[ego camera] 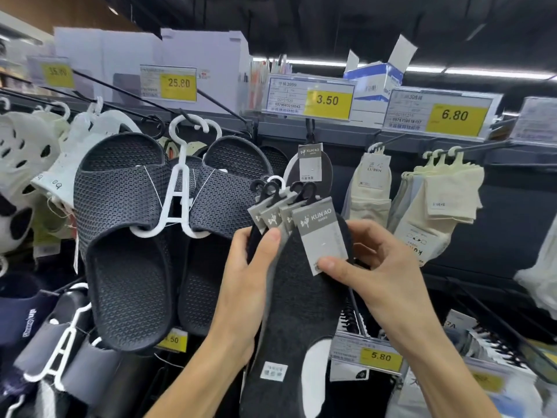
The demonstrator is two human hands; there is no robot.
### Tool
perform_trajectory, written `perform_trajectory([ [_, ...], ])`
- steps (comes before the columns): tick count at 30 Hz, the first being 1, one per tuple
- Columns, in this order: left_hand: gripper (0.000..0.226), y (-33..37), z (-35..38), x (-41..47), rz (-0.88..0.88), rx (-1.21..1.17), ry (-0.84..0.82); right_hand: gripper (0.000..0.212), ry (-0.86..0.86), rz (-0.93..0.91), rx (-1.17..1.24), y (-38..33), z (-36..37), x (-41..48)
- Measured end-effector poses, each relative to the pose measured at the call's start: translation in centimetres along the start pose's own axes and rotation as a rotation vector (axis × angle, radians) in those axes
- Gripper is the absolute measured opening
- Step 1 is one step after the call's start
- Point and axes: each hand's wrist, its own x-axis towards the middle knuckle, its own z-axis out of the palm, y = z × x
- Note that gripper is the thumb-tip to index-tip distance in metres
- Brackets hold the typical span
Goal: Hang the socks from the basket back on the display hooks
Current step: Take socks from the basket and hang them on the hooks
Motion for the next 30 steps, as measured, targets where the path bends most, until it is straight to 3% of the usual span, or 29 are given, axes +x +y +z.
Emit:
perform_trajectory([
  [8,0.036,0.7,0.0,-0.4,0.013,-0.012,0.035,0.037,-0.046,-0.006,0.049,-0.2,0.1,-0.4],
  [14,0.024,1.0,-0.8,-0.2,0.112,0.027,0.127,0.034,-0.056,0.025,0.186,-0.2,-0.8,0.7],
  [18,0.039,1.3,-1.9,-0.2,0.086,-0.014,0.175,0.035,0.130,0.022,0.348,0.5,-2.2,4.4],
  [22,0.043,1.3,-2.2,-0.5,0.064,0.033,0.143,0.040,0.249,0.016,0.178,1.6,-2.7,9.5],
  [25,0.043,1.3,-2.0,-0.7,0.046,0.077,0.122,0.047,0.250,-0.015,-0.030,2.4,-2.0,12.8],
  [30,0.044,1.1,-2.0,-1.0,0.043,0.152,0.097,0.052,0.182,-0.034,-0.106,3.5,-0.2,16.1],
])
